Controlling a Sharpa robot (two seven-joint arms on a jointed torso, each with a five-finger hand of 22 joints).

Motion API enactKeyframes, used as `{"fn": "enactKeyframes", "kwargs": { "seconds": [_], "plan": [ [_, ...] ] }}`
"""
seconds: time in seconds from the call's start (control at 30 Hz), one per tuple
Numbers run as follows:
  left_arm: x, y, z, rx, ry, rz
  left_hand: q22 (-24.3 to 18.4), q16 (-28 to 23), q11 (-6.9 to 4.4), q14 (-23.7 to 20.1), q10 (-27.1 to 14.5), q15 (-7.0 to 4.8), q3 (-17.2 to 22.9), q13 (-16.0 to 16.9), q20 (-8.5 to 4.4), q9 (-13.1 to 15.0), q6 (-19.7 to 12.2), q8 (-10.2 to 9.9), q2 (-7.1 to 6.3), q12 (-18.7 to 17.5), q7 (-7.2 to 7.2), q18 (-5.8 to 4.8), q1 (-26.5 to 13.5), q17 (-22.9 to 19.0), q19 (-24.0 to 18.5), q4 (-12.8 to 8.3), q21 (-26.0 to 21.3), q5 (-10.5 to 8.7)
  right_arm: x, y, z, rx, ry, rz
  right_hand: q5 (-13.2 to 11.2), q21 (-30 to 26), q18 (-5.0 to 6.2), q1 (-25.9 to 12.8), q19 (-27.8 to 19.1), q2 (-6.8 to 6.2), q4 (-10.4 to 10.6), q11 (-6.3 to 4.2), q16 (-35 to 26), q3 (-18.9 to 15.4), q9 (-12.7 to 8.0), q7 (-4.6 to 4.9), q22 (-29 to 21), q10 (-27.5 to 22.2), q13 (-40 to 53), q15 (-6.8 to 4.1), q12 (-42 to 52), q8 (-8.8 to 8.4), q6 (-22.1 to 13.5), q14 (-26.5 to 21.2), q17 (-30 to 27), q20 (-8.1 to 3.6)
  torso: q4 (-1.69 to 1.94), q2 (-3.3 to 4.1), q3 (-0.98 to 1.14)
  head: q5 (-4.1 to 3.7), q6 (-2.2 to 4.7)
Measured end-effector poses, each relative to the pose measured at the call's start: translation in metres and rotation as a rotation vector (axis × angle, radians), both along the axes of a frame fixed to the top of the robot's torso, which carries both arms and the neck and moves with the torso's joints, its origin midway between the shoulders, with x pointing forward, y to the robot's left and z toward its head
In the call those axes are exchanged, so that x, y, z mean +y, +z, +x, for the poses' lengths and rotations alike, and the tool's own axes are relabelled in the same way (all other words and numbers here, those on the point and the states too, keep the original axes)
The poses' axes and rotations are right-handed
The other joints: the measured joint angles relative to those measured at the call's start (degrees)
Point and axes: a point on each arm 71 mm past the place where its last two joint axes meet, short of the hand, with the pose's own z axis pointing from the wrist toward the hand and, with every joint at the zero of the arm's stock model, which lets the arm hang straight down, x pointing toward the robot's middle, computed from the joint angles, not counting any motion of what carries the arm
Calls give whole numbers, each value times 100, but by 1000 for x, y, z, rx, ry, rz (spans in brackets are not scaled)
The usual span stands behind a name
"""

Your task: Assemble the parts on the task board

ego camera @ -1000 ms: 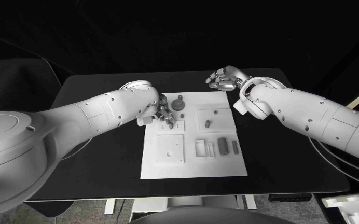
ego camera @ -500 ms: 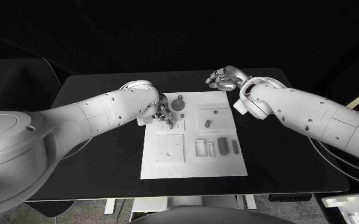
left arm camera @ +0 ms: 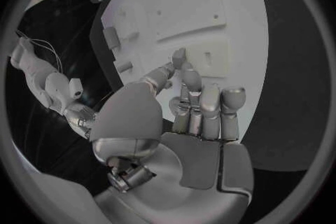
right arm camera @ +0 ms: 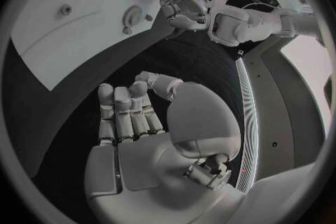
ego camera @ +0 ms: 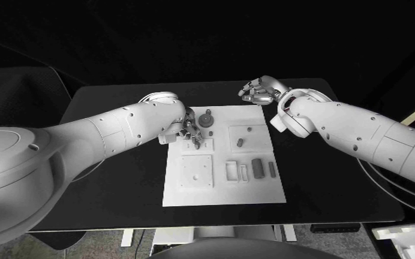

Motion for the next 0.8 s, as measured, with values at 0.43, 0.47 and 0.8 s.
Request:
{"fn": "enactKeyframes", "kwargs": {
  "seconds": [0.43, 0.47, 0.8],
  "plan": [
    [3, -8, -4, 19, -9, 24, -8, 22, -1, -1, 0, -1, -300, -14, 9, -3, -29, -33, -15, -21, 26, 129, -388, -34, -9, 64, 0, -33, 0, 0, 0, 1, 0, 0, 0, 0, 0, -23, 0, 23, 0, 0, 0, 0, -1, -3, 0, 0, -5, 1, 0, 0, 1, 0, 0, 0, 1, 1, -2, 4, -1],
    [3, -8, -4, 20, -9, 25, -8, 22, -1, -1, 0, -1, -300, -14, 9, -3, -29, -33, -15, -21, 26, 130, -388, -35, -9, 64, 0, -33, 0, 0, 0, 1, 0, 0, 0, 0, 0, -23, 0, 23, 0, 0, 0, 0, -1, -3, 0, 0, -5, 0, 0, 0, 1, 0, 0, 0, 1, 1, -2, 5, -1],
    [3, -7, -4, 23, -11, 34, -13, 22, -1, -1, 0, -1, -300, -14, 9, -3, -30, -33, 8, -22, 25, 132, -411, -40, -9, 64, 0, -33, 0, -1, 0, 2, 0, 0, 0, 0, 0, -46, 0, -1, 0, 0, 0, 0, 4, -7, -5, 0, -5, 1, 0, 0, 0, -1, 1, 0, -1, 1, -2, -2, 1]
  ]
}}
